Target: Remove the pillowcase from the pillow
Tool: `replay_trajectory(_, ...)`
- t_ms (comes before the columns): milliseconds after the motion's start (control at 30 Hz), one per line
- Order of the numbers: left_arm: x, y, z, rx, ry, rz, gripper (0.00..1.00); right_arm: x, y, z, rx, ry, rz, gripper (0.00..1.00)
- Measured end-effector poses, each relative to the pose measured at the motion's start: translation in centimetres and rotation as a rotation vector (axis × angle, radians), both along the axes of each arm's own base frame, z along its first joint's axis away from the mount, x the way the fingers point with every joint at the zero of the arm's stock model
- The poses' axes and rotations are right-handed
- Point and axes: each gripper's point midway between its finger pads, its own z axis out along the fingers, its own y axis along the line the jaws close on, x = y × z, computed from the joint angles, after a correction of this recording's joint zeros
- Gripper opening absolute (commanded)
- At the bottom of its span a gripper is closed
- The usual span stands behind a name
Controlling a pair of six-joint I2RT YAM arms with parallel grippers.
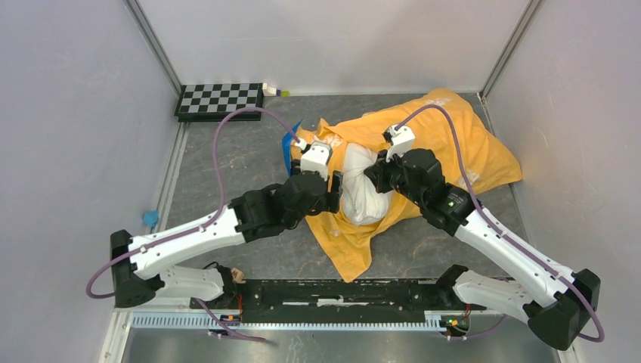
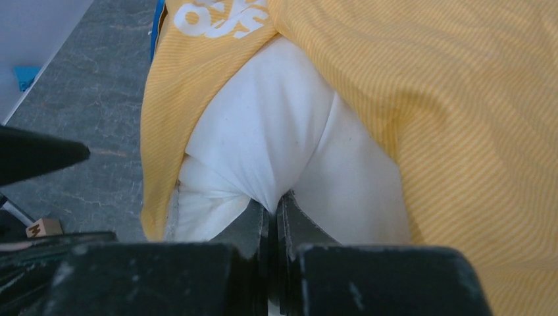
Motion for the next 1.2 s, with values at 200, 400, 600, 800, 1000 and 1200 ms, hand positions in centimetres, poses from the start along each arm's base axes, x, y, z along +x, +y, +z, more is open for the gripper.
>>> replay_trajectory(200, 2.6, -1.3, 0.7, 0.104, -0.050, 0.040, 0.71, -0.9, 0.3, -1.9, -0.010, 0.034, 0.044, 0.00)
replay_trajectory(400, 5.2, -1.7, 0.3, 0.189, -0.058, 0.102, 0.68, -1.4, 0.2, -1.9, -0.008, 0.026, 0.060, 0.00)
replay_trajectory(600, 7.6, -1.9, -0.8, 0.245, -0.036, 0.156, 0.57, -1.6, 0.1, -2.0, -0.011, 0.022, 0.068, 0.00)
replay_trajectory(800, 11.1, 1.4, -2.7, 0.356, 0.016, 0.285, 0.49, -1.9, -0.2, -2.0, -0.023, 0.018, 0.071, 0.00)
replay_trajectory(1000, 15.2, 8.4, -5.4, 0.374, 0.134, 0.469, 0.42, -2.8, -1.8, -1.4, -0.052, -0.005, 0.054, 0.00)
replay_trajectory(1200, 16.3, 11.1, -10.2, 0.312, 0.265, 0.503, 0.38, -4.0, -4.1, -1.0, -0.080, -0.020, 0.008, 0.00)
